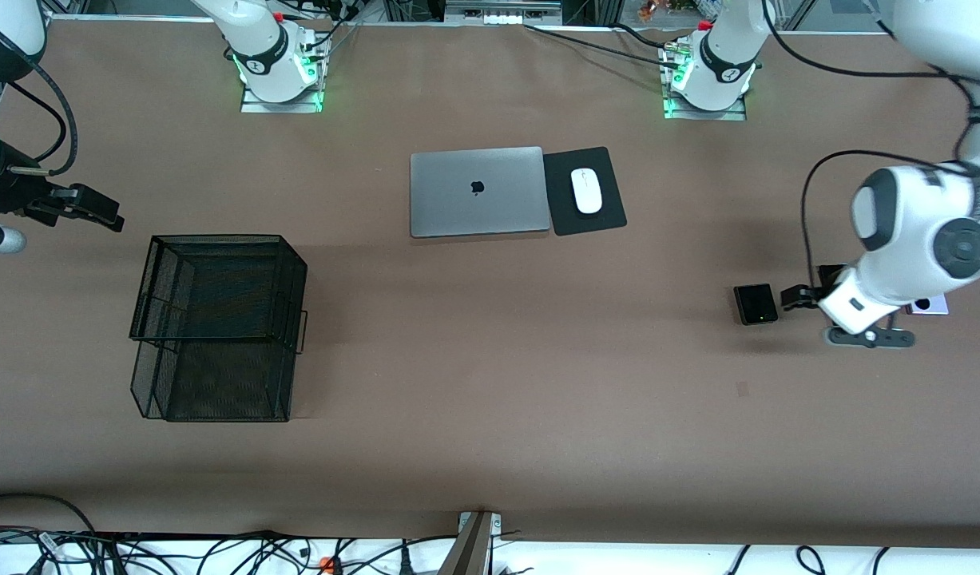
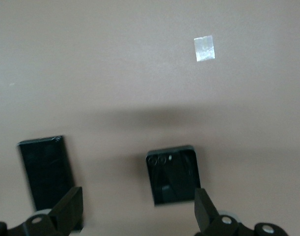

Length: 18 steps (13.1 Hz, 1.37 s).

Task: Place phones with both arms
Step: 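Reach the left gripper down and grasp the small black flip phone, then carry the flip phone with the left gripper and set it beside the laptop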

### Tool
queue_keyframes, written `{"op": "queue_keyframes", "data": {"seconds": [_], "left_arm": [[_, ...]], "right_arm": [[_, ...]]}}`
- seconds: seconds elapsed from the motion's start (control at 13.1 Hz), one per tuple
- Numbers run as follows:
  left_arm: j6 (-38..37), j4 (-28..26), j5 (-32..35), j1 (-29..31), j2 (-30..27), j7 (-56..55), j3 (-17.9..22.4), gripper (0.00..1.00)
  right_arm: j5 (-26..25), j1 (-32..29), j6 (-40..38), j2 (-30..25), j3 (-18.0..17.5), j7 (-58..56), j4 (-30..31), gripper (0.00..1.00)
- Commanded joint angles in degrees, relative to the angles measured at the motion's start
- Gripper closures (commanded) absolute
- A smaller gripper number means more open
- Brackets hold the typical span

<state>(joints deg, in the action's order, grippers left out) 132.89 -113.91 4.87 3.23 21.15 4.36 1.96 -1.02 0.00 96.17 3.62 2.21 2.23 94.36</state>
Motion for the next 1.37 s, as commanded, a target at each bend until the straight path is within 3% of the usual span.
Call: {"op": "queue_keyframes", "data": {"seconds": [0.0, 0.3, 0.53, 1.29], "left_arm": [[10.0, -7.5, -1.6, 0.2, -0.7, -0.2, -0.1, 0.0], [22.5, -11.6, -1.6, 0.1, 4.7, -0.1, -0.2, 0.0], [22.9, -12.1, -2.1, 0.3, 5.0, -1.4, -1.9, 0.0], [22.0, -12.4, -2.3, 1.6, 6.8, -2.0, -2.2, 0.0]], "right_arm": [[0.1, -0.4, 0.2, -0.5, -0.5, 0.7, 0.2, 0.0], [0.1, -0.4, 0.3, -0.5, -0.5, 0.7, 0.2, 0.0], [0.1, -0.4, 0.3, -0.3, -0.5, 0.7, 0.2, 0.0], [0.1, -0.3, 0.3, 0.0, -0.5, 0.7, 0.2, 0.0]]}}
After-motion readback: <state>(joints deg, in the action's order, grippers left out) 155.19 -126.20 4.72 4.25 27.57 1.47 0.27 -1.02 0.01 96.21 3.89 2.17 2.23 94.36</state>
